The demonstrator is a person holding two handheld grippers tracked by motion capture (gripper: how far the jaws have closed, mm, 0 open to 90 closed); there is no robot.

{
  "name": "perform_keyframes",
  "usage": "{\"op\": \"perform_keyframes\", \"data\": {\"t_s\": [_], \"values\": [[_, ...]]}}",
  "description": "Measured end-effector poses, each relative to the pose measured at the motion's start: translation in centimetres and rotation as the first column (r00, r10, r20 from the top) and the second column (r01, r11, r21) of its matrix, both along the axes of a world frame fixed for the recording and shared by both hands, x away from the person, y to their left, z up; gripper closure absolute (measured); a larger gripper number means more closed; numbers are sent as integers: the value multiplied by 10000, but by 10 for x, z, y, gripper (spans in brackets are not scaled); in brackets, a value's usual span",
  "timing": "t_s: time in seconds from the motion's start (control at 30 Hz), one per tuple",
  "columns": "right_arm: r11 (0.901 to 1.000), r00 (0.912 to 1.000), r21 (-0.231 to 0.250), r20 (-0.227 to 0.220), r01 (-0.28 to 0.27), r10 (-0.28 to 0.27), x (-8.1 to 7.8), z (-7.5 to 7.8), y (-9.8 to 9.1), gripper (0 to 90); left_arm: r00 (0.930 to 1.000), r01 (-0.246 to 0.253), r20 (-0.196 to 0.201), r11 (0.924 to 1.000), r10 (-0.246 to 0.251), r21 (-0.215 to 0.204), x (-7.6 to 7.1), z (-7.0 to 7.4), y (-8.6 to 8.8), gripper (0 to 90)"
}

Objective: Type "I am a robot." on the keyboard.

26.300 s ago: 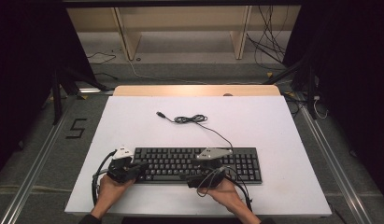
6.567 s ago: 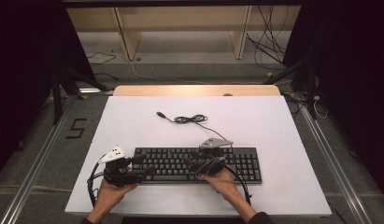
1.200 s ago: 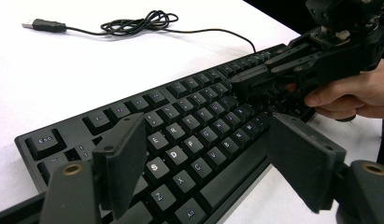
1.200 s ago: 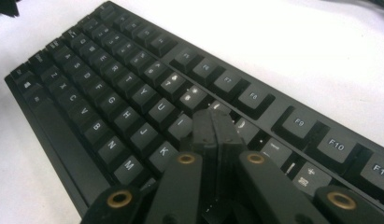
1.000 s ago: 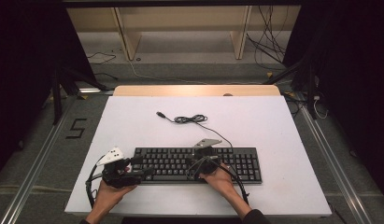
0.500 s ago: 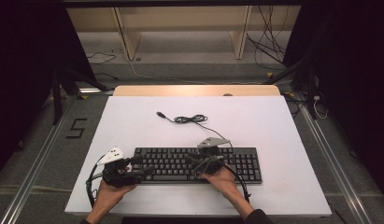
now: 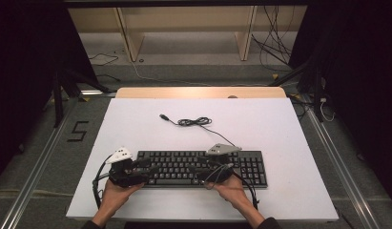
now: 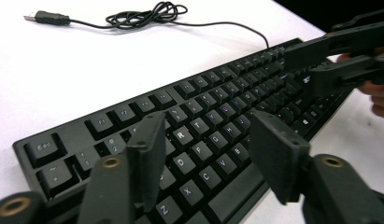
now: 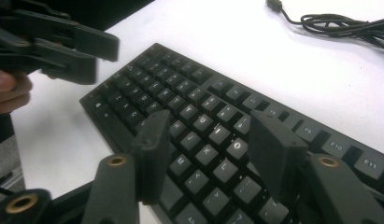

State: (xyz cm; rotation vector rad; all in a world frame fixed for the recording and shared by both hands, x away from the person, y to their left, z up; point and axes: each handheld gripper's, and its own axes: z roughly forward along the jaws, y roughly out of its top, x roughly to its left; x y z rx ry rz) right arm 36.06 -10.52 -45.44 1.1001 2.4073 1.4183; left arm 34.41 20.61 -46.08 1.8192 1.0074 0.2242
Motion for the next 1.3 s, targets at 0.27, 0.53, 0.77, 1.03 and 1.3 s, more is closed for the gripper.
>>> {"op": "perform_keyframes", "data": {"t_s": [0.27, 0.53, 0.77, 1.03, 1.3], "values": [[9997, 10000, 227, 52, -78, 76, -9, 0, -7, 438, 9992, 385, -69, 9974, -382, 603, 10, 0, -17, 625], [9998, 9999, 141, 74, -124, 123, -13, -1, -7, 395, 9977, 671, -175, 9925, -657, 1024, 24, -3, -28, 803], [9998, 9998, 171, 150, -128, 125, -16, 0, -9, 388, 9953, 939, -347, 9866, -900, 1335, 32, -5, -39, 887], [9996, 9997, 244, 204, -138, 133, -20, 1, -11, 377, 9942, 907, -713, 9822, -799, 1642, 39, -12, -48, 889], [9996, 9996, 197, 197, -225, 221, -21, 1, -10, 372, 9939, 864, -823, 9805, -728, 1764, 43, -16, -49, 889]]}}
